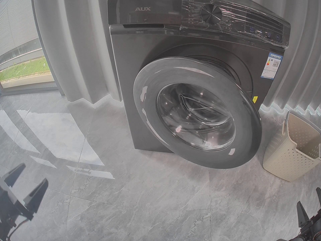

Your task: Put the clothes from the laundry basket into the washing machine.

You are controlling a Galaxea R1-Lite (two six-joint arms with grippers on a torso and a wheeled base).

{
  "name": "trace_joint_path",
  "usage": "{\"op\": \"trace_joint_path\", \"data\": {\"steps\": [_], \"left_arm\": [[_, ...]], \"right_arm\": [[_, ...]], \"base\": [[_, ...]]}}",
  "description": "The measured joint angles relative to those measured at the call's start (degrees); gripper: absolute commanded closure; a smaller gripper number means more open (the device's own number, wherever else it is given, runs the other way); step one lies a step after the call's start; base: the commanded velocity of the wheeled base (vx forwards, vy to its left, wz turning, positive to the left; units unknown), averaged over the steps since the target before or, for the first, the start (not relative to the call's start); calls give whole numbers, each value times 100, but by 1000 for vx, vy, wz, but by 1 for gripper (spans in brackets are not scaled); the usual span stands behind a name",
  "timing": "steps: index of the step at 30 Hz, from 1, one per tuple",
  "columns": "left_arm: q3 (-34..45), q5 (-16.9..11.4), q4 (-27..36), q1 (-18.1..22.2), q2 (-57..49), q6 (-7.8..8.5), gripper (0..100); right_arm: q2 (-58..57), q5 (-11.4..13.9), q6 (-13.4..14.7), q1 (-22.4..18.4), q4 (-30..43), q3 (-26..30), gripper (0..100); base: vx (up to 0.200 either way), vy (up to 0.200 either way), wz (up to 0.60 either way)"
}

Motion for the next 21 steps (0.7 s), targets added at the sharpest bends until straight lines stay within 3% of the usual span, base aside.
{"op": "trace_joint_path", "data": {"steps": [4,7,9,14,21], "left_arm": [[95,9,1270,256,-1111,55,0],[188,15,1821,395,-1914,69,0],[255,15,1914,447,-2203,77,0],[463,-18,2035,555,-2754,61,0],[638,-73,2116,631,-2999,-27,0]], "right_arm": [[0,11,37,2,-77,-4,0],[52,71,218,18,-85,-312,0],[133,162,344,49,-63,-513,0],[805,708,848,294,-196,-1028,0],[2476,1262,1264,903,-1056,-1428,0]], "base": [[0,0,0],[0,0,0],[0,0,0],[0,0,0],[0,0,0]]}}
